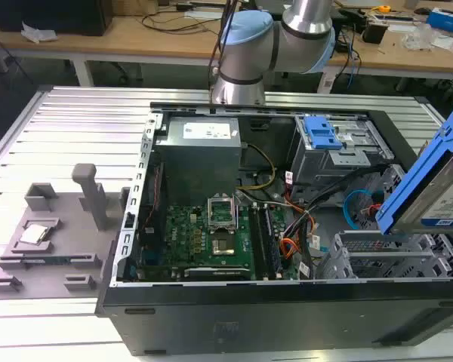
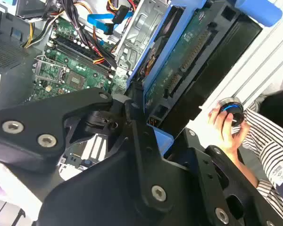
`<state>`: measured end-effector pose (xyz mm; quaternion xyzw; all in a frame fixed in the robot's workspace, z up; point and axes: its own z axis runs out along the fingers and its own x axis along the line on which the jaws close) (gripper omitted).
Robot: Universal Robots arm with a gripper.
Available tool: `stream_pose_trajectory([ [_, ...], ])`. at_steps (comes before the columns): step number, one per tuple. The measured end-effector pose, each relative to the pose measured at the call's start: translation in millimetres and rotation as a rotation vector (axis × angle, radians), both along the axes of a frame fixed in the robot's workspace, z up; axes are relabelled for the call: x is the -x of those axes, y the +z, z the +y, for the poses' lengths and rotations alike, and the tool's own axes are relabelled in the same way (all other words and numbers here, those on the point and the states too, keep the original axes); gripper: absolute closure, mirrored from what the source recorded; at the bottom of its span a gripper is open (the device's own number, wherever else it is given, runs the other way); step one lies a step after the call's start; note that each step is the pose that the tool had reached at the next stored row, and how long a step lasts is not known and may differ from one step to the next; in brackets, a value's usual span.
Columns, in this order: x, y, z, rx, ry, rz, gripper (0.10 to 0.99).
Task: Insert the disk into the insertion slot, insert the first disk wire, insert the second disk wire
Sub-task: 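Insert the disk into the insertion slot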
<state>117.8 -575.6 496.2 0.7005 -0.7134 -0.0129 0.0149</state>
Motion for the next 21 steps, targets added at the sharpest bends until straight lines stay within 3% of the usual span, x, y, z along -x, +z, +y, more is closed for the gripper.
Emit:
stream_pose_trajectory([
  [10,2.9,-28.8,0.2,-0.001,0.0,0.0001,0.722],
  [12,5.0,-40.8,7.1,-0.003,0.0,0.0001,0.722],
  [21,7.1,-53.9,14.9,-0.003,0.0,0.0001,0.722],
])
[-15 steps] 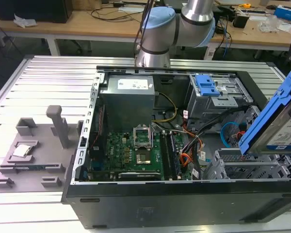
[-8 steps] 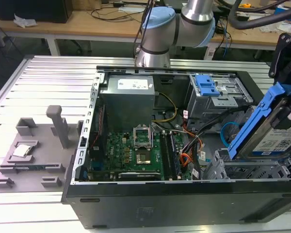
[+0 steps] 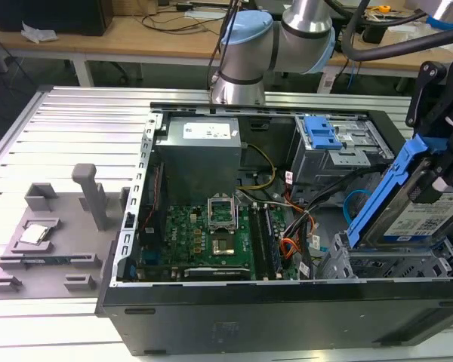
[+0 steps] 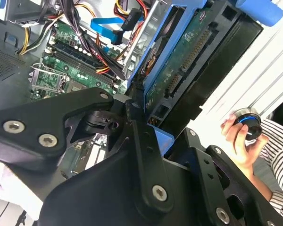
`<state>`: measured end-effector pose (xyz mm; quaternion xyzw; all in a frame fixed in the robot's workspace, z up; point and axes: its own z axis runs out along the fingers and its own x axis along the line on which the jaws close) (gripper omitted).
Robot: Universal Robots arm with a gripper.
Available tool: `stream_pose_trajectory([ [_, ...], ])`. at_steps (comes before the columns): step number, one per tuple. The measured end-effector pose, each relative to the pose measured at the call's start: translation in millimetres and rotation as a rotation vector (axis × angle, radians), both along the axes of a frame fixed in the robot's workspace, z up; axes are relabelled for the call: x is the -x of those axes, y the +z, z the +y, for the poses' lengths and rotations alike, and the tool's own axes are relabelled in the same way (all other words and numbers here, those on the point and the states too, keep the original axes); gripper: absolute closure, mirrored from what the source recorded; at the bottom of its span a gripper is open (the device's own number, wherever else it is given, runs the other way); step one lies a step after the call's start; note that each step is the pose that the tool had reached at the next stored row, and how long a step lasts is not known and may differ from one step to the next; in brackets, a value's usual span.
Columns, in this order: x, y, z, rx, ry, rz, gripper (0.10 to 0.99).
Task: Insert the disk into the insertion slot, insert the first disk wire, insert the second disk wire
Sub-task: 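Insert the disk into the insertion slot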
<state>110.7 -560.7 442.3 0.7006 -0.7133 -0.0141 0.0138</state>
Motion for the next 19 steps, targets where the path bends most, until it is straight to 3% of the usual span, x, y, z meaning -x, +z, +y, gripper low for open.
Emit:
stream_pose_trajectory([
  [4,0.1,-4.5,5.2,-0.003,0.0,0.0,0.722],
  [9,0.4,-11.5,5.7,-0.003,0.0,0.0,0.722],
  [19,0.6,-36.7,5.7,-0.003,0.0,0.0001,0.722],
])
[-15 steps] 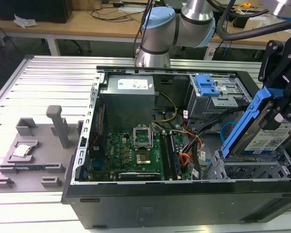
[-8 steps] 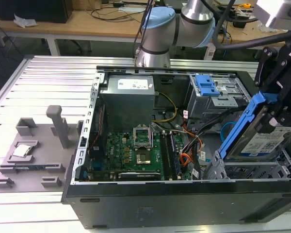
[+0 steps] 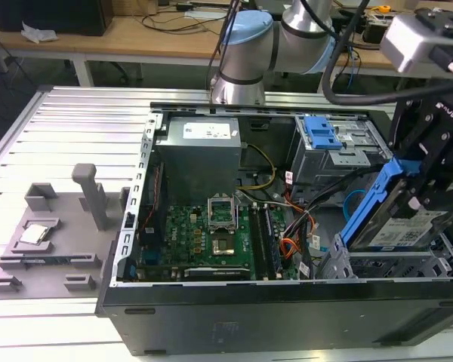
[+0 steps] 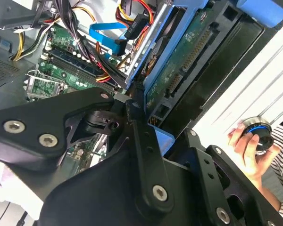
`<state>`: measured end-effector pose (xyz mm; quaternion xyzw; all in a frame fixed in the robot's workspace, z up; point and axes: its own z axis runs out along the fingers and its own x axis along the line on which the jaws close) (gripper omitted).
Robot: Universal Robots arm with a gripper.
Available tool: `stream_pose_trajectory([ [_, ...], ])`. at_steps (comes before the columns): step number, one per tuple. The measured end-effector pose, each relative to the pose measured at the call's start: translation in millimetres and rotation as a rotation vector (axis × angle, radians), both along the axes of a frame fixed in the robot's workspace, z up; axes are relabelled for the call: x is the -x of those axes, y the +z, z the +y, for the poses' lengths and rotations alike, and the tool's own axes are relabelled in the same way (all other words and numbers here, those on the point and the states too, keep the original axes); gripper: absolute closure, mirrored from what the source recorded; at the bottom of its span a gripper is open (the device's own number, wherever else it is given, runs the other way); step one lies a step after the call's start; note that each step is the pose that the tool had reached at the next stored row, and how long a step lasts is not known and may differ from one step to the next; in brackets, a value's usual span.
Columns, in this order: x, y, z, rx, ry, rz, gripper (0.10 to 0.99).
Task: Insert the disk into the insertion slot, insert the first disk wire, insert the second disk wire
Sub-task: 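Insert the disk into the insertion slot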
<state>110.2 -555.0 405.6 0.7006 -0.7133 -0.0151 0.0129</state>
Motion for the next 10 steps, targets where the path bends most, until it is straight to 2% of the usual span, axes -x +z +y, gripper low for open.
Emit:
stream_pose_trajectory([
  [8,0.0,-18.8,0.0,0.0,0.0,0.0001,0.722],
  [10,0.0,-19.0,0.0,0.0,0.0,0.0002,0.722],
])
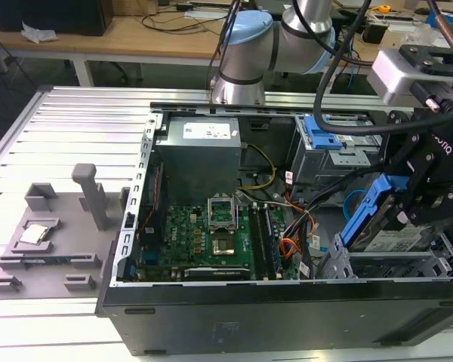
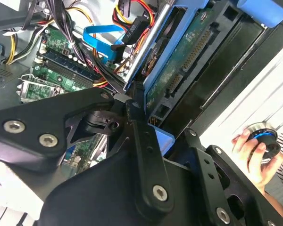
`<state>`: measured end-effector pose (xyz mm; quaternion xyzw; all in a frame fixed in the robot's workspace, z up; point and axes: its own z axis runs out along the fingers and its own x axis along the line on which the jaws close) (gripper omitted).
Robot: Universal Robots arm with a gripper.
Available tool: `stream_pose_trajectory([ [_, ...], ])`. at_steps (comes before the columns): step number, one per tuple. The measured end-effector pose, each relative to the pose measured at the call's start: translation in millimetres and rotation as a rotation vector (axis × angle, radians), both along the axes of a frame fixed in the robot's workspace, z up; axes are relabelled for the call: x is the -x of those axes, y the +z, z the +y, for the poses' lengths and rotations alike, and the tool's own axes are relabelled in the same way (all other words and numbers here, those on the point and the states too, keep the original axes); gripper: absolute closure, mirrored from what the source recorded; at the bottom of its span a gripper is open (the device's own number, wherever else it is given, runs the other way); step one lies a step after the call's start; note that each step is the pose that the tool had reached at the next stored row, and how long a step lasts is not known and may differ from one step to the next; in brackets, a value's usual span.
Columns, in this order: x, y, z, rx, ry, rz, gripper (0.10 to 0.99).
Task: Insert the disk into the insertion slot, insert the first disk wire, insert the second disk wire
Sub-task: 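Insert the disk into the insertion slot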
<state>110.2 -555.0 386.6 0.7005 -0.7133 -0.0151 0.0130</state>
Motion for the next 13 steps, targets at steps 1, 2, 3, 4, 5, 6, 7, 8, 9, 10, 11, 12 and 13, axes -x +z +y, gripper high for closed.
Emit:
stream_pose_trajectory([
  [1,0.0,0.0,0.0,0.0,0.0,0.0,0.722],
  [2,0.0,0.0,0.0,0.0,0.0,0.0,0.722],
  [3,0.0,-0.1,0.0,0.0,0.0,0.0001,0.722],
  [4,0.0,-0.1,0.0,0.0,0.0,0.0001,0.71],
  [5,0.0,-0.1,0.0,0.0,0.0,0.0,0.71],
  [6,0.0,-0.1,0.0,0.0,0.0,0.0,0.647],
  [7,0.0,-0.2,0.0,0.0,0.0,0.0,0.647],
  [8,0.0,-0.1,0.0,0.0,0.0,0.0,0.647],
  [9,0.0,-0.2,0.0,0.0,0.0,0.0,0.647],
  [10,0.0,-0.2,0.0,0.0,0.0,0.0,0.725],
  [11,0.0,-0.2,0.0,0.0,0.0,0.0,0.788],
  [12,0.0,-0.2,0.0,0.0,0.0,0.0,0.851],
  [13,0.0,-0.2,0.0,0.0,0.0,0.0,0.851],
])
